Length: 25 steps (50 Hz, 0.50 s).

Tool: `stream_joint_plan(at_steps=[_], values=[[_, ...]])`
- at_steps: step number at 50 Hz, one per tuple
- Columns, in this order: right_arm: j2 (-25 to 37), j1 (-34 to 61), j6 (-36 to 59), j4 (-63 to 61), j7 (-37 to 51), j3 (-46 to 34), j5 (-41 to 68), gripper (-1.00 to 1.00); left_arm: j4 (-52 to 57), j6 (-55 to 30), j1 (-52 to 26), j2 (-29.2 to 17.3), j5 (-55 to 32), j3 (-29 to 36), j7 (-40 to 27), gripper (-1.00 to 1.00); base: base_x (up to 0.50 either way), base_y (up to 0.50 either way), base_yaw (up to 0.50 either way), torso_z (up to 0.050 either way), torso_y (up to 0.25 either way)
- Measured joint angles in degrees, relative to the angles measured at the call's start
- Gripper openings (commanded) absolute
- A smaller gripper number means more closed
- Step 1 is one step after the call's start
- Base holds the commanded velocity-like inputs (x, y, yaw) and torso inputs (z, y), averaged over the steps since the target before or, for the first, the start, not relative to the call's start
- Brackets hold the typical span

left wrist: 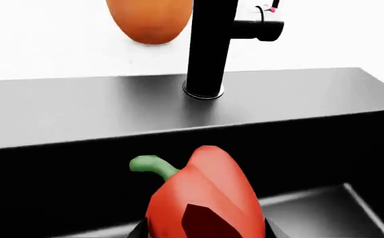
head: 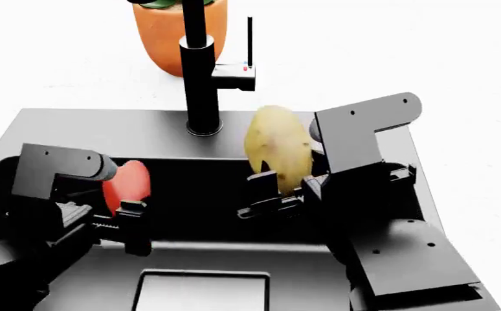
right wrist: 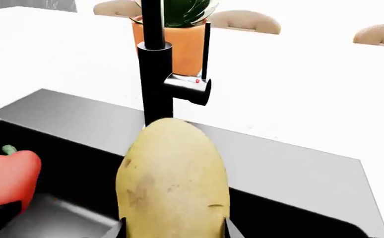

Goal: Pick the vegetables from the sink and place them on the cutting board.

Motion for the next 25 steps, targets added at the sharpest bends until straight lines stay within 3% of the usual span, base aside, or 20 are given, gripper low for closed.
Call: stream_joint_plan(at_steps=[9,25], values=[[0.58,-1.0,-0.45,-2.72,-0.35,1.66,1.11,-1.0,11.88,-4.22,1.18,-5.21,-5.28,-4.02,-3.74,-1.0,-0.03,0.0,0.0,0.0,0.0],[1.1,-2.26,-0.48,-3.76,0.36,2.81,1.63,-1.0,20.43,-7.26,2.75,-9.48,-9.49,-7.02,-6.94,-1.0,-0.45,0.0,0.0,0.0,0.0]])
